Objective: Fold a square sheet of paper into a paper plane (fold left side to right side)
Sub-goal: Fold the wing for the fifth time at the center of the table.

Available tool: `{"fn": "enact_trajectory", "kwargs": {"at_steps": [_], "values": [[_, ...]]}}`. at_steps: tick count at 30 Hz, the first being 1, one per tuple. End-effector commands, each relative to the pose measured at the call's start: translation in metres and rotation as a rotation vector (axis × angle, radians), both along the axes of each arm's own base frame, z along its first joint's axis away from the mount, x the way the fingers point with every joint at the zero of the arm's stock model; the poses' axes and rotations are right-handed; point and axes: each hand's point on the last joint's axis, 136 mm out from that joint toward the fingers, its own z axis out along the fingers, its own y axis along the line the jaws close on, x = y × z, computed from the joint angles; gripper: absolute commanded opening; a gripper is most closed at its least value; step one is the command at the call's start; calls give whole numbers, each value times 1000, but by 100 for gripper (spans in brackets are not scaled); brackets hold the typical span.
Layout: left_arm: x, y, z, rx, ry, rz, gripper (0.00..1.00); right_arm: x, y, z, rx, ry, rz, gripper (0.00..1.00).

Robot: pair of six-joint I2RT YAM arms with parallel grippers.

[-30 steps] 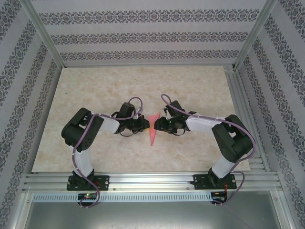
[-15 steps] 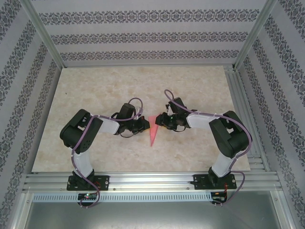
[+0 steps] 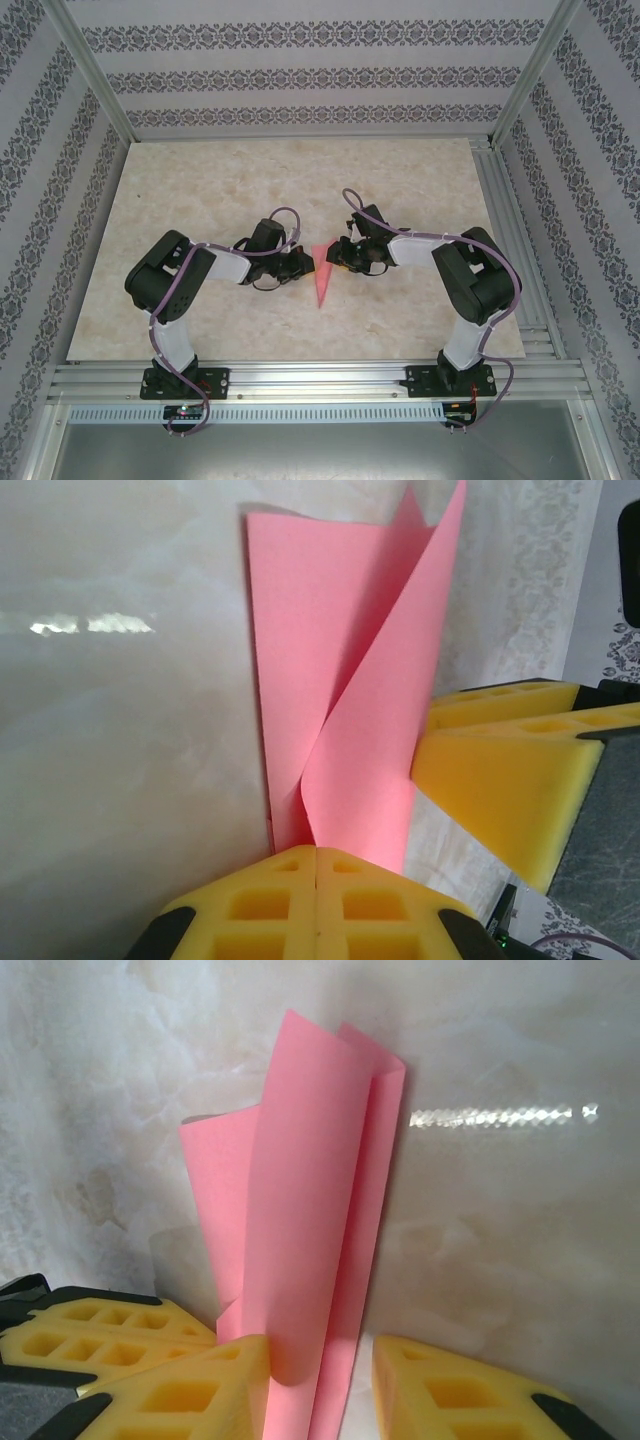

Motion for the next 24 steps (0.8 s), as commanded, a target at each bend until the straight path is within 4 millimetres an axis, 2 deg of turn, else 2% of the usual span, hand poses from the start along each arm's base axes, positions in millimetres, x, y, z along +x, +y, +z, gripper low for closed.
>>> {"fn": "enact_trajectory", "kwargs": {"at_steps": [1, 9, 16, 20, 24], "values": [[-5, -2, -3, 13, -10, -13, 0, 5, 4, -3, -3, -12, 18, 33], [-9, 3, -10, 34, 7, -2, 0, 5, 5, -3, -2, -12, 23, 34], [-11, 5, -14, 49, 13, 1, 0, 5, 2, 35, 41, -86, 26, 40], [-11, 3, -14, 48, 11, -3, 0, -10, 6, 48, 104, -86, 53, 32], [-12, 2, -17, 48, 16, -5, 0, -28, 22, 49, 170, -52, 77, 24]]}}
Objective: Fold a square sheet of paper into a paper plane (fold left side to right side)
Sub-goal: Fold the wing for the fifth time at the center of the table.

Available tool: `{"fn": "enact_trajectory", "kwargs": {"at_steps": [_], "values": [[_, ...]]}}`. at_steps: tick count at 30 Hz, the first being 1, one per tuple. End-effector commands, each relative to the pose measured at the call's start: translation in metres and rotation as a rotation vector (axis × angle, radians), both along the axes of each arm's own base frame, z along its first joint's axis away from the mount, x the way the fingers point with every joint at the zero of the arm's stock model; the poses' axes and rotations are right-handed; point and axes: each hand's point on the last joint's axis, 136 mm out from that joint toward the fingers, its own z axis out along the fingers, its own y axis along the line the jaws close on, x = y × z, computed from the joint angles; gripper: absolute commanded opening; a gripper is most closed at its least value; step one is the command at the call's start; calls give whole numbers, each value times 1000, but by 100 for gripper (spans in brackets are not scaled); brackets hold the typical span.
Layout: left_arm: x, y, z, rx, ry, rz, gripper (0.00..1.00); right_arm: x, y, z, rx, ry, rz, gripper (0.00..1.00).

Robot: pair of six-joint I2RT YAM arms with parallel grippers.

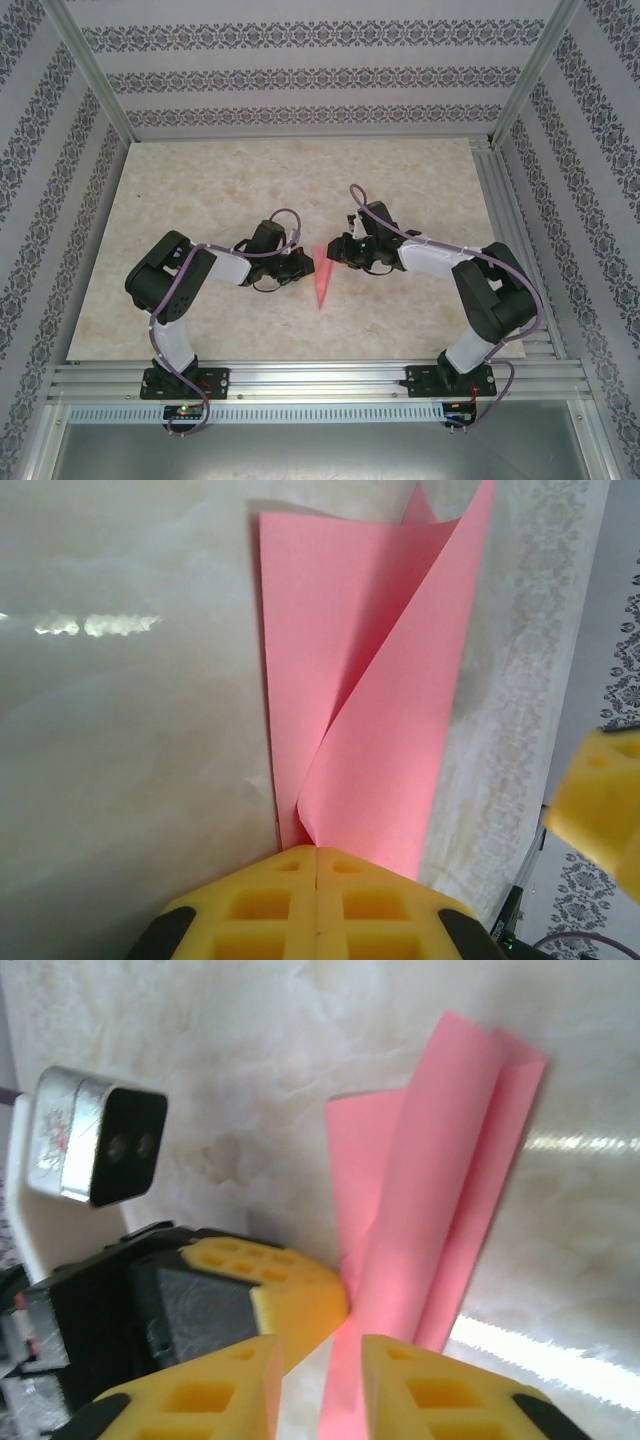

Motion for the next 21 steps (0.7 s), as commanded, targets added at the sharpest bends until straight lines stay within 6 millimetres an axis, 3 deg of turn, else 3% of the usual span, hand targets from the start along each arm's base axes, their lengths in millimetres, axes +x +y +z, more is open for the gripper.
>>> {"fn": "enact_trajectory", "kwargs": {"at_steps": [1, 8, 21], "values": [[-11, 1, -14, 37, 19, -11, 0, -18, 19, 2, 75, 32, 44, 22], [-11, 0, -15, 43, 20, -12, 0, -19, 32, -16, 72, 79, 28, 12], [-12, 2, -18, 54, 29, -10, 0, -24, 23, -41, -11, 114, 30, 10]]}}
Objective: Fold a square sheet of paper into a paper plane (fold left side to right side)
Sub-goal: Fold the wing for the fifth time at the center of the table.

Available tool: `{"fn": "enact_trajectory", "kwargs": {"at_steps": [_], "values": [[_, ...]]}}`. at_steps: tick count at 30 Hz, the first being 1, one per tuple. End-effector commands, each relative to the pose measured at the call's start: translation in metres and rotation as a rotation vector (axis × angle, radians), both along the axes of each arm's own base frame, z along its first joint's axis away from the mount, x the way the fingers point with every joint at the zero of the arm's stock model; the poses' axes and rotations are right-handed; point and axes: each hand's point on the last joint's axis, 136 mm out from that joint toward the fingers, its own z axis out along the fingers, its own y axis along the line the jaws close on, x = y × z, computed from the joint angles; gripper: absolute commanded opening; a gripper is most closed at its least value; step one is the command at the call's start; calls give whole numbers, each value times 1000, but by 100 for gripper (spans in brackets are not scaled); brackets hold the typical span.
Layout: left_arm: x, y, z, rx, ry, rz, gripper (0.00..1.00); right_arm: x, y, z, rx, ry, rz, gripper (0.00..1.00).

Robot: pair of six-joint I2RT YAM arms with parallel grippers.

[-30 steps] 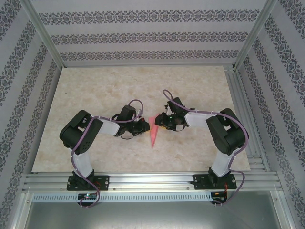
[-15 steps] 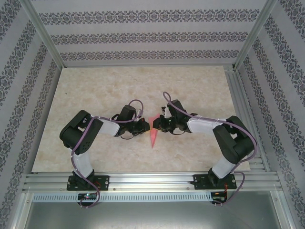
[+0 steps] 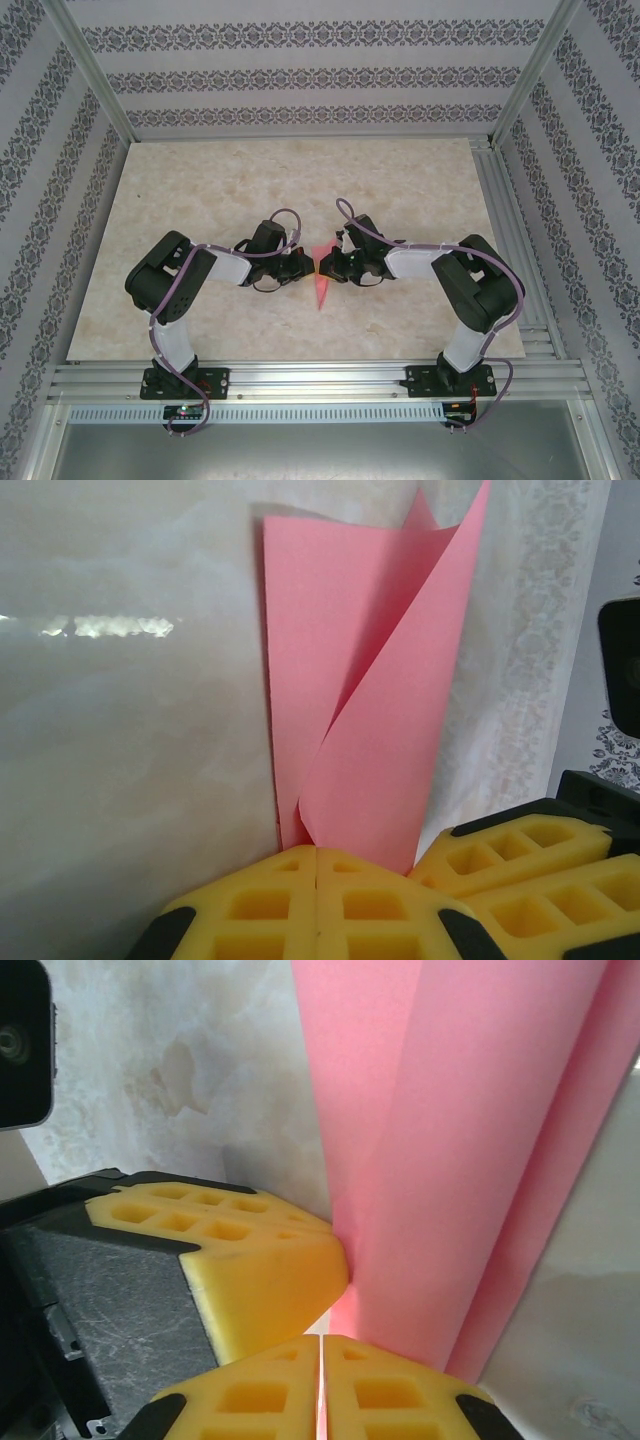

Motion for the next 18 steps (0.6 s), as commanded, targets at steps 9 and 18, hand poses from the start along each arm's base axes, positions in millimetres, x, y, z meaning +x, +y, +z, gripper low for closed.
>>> {"fn": "enact_trajectory", "kwargs": {"at_steps": [9, 18], "values": [[-14, 5, -23, 66, 42, -6, 0, 2, -1, -13, -36, -6, 9, 10], [-15, 6, -23, 68, 44, -5, 0, 3, 0, -16, -39, -5, 14, 10]]}}
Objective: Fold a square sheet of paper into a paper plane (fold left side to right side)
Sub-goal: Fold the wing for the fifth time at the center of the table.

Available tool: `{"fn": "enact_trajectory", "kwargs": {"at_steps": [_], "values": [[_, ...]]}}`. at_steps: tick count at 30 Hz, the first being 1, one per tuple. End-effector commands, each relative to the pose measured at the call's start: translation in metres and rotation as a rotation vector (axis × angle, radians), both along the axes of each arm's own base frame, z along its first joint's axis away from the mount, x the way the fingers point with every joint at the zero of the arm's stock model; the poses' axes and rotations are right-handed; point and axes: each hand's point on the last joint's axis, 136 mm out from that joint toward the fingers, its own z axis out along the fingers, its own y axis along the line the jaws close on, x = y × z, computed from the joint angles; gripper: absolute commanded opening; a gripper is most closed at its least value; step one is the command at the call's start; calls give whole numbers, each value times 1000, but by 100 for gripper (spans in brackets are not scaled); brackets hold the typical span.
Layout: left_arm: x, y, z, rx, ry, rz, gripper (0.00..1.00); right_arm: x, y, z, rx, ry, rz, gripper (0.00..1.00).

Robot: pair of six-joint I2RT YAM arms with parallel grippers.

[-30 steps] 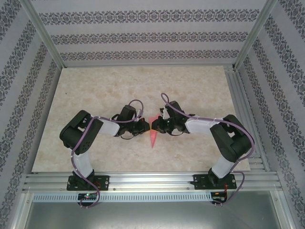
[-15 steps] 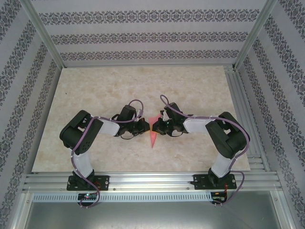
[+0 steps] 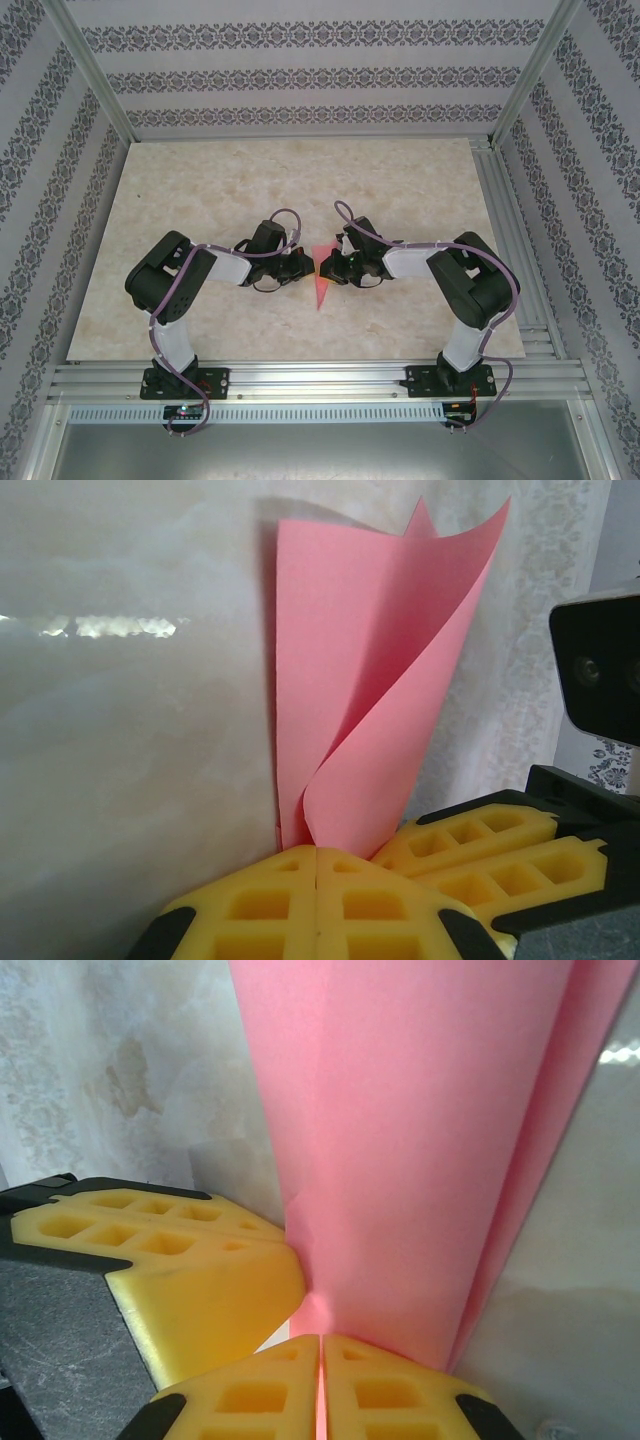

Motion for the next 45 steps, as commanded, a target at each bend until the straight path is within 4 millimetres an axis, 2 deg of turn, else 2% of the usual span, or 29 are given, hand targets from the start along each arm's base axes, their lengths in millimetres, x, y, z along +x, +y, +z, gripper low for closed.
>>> {"fn": "enact_trajectory", "kwargs": {"at_steps": [1, 12, 18, 21, 25, 30, 35, 45], "values": [[-15, 6, -22, 65, 42, -5, 0, 4, 1, -6, -26, -22, 15, 10], [-10, 6, -5, 59, 3, -4, 0, -8, -10, -33, -94, 39, 19, 10], [-10, 29, 19, 117, -44, 27, 13, -12, -17, -39, -132, 53, 19, 10], [-17, 41, 34, 126, -66, 43, 16, -13, -19, -42, -141, 59, 17, 10], [-35, 43, 51, 73, -73, 41, 14, -13, -19, -44, -143, 62, 18, 10], [-57, 20, 71, -38, -85, 12, 13, -13, -21, -47, -157, 66, 8, 10], [-70, -6, 80, -108, -67, 20, 12, -14, -22, -50, -163, 69, 8, 10], [-72, -34, 60, -123, 7, 53, 9, -12, -23, -51, -172, 67, 7, 11]]}}
